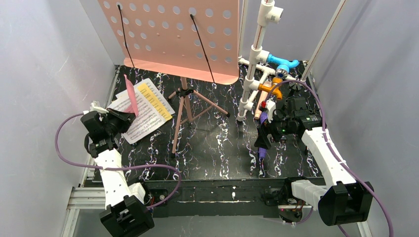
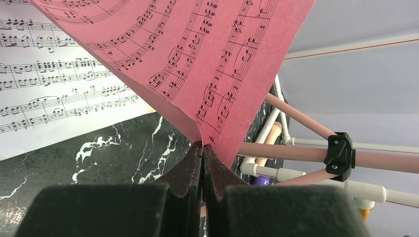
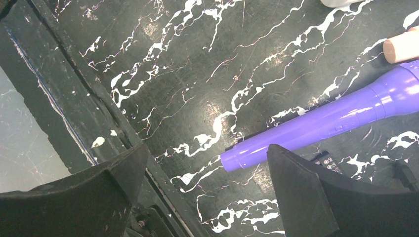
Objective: Pack up the instrument practice props
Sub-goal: Place the sheet music at the center of the board.
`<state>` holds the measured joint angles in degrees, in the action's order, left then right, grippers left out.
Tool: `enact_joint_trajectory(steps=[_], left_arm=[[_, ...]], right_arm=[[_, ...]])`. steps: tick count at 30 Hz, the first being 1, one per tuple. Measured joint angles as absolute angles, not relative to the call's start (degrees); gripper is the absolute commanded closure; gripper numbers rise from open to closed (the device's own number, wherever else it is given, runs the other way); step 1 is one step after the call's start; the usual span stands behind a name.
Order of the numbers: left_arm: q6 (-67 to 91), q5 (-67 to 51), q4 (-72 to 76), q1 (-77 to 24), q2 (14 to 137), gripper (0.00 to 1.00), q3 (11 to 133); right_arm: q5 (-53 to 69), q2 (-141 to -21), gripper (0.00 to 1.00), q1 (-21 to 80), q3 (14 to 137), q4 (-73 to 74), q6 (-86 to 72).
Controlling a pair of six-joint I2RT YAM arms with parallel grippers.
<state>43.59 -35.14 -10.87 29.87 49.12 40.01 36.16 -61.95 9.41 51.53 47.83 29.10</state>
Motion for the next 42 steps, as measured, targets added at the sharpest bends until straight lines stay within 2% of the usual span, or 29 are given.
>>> enact_joint_trajectory(steps=[26, 42], left_arm=[[38.2, -35.3, -10.7, 29.9, 54.5, 1.0, 37.6], [27.0, -32.2, -18.5, 29.9, 71.3, 1.0, 40.4]], right_arm=[[36.1, -62.9, 0.0, 9.4, 51.5, 47.8, 29.1], [36.2, -62.8, 0.0, 9.4, 51.5, 47.8, 29.1]])
